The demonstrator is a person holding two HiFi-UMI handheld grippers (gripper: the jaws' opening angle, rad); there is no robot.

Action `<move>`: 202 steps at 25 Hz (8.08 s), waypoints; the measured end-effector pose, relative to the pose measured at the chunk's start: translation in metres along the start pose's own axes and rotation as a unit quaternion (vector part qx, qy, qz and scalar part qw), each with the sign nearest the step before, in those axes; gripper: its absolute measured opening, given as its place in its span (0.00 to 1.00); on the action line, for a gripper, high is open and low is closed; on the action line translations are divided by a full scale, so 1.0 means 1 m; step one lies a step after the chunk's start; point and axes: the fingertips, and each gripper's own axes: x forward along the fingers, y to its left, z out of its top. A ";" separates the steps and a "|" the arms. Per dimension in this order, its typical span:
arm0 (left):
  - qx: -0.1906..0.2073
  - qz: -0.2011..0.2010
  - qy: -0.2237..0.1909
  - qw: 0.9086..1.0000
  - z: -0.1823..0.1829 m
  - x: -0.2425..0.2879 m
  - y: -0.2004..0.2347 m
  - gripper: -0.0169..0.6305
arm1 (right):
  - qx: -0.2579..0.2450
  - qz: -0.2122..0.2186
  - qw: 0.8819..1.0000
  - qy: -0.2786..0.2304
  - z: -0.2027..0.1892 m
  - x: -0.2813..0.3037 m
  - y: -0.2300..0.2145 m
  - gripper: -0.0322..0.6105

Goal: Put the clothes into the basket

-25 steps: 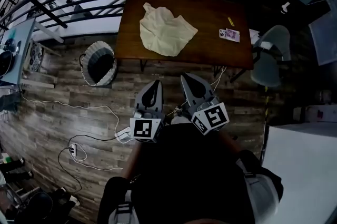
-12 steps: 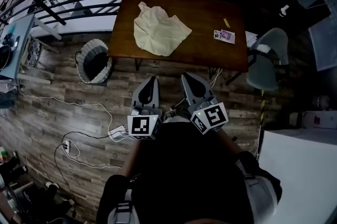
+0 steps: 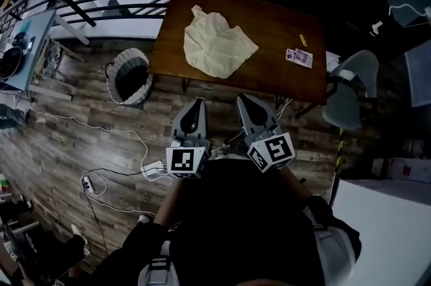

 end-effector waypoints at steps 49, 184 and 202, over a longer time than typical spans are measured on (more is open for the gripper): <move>-0.012 -0.065 0.015 0.998 0.028 0.213 0.162 0.05 | 0.050 -0.061 0.984 0.161 -0.073 0.301 -0.110 0.32; -0.062 0.404 -0.073 0.910 0.019 -0.166 0.459 0.05 | -0.056 0.329 0.936 0.113 -0.060 0.472 0.357 0.13; -0.103 0.407 -0.050 0.906 -0.016 -0.119 0.517 0.05 | -0.032 0.315 0.935 0.160 -0.126 0.569 0.358 0.13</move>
